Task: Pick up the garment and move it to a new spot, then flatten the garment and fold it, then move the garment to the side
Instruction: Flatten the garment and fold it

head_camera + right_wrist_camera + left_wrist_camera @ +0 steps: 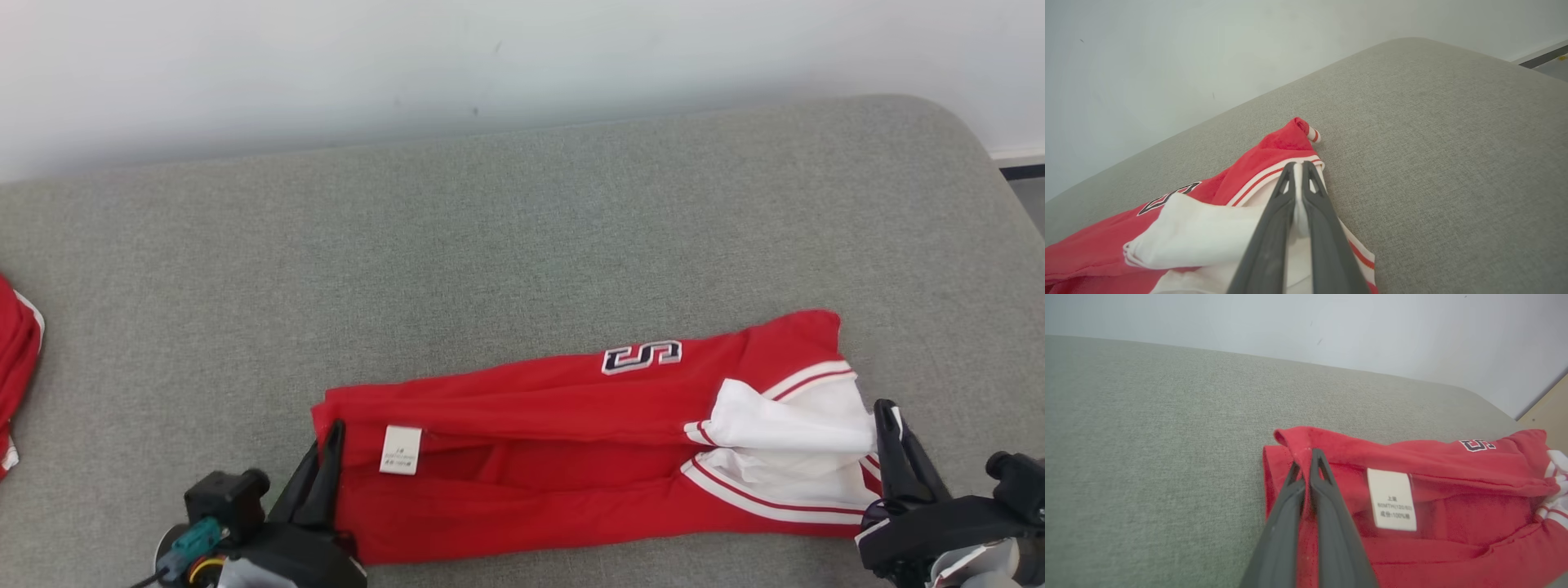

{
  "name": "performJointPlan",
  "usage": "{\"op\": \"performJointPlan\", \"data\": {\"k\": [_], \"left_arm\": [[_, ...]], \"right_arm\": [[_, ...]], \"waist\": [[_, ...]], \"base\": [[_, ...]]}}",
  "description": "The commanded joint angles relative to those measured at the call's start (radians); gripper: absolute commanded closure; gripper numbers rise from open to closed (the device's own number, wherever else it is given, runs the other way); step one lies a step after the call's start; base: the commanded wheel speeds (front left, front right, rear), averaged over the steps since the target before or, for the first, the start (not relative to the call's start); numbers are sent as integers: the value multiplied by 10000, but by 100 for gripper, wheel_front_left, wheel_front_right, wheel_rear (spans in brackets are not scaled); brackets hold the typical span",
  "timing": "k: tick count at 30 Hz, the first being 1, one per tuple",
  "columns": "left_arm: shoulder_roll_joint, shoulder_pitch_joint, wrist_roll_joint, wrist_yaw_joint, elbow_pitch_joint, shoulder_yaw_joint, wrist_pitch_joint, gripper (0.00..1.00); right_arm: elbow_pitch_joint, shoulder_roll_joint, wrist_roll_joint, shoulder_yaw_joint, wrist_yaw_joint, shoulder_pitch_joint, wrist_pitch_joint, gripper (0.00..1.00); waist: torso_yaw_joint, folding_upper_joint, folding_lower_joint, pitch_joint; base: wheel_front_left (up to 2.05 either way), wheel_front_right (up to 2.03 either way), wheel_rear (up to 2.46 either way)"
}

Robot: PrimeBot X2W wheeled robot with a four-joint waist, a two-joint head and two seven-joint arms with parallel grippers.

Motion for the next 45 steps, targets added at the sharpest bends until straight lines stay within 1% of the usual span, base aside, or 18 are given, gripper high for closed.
{"op": "performJointPlan", "data": {"k": [1,6,11,16,19,21,27,30,35,41,45], "left_arm": [[0,182,138,-19,5,87,-30,0],[-319,816,610,-34,-657,846,-31,0],[-818,1484,1500,133,-1728,2073,-31,0],[-1238,2197,2776,259,-2458,2819,-31,0],[-1440,2582,3350,331,-2654,3009,-31,0],[-1506,2778,3531,365,-2689,3150,-31,0],[-1624,3244,3793,457,-2703,3442,-31,0],[-1642,3375,3856,541,-2769,3439,-31,0],[-1645,3608,3970,794,-2896,3112,-31,0],[-1641,3623,3990,891,-3009,2807,-31,0],[-1642,3527,3944,923,-2999,2726,-31,0]], "right_arm": [[-25,54,-17,-57,-25,92,-80,0],[-49,-97,42,-253,-25,135,-127,0],[300,-212,-252,-230,-25,-285,380,0],[1246,-243,-669,26,-25,-815,1282,0],[1955,-313,-848,50,-25,-1128,1506,0],[2396,-333,-907,61,-25,-1266,1500,0],[3580,-351,-1025,220,-25,-1523,1571,0],[3913,-283,-1044,349,-25,-1621,1559,0],[4836,-296,-1139,648,-25,-2076,1535,0],[5766,-435,-1217,953,-25,-2629,1277,0],[6363,-426,-1138,1213,-25,-2845,1544,0]], "waist": [[-9,0,0,-38],[76,0,0,-165],[288,0,0,-280],[532,0,0,-433],[704,0,0,-529],[836,0,0,-580],[1032,0,0,-696],[1036,0,0,-735],[1038,0,0,-801],[1184,0,0,-818],[1255,0,0,-782]], "base": [[0,0,0],[0,0,0],[0,0,0],[0,0,0],[0,0,0],[0,0,0],[0,0,0],[0,0,0],[0,0,0],[0,0,0],[0,0,0]]}}
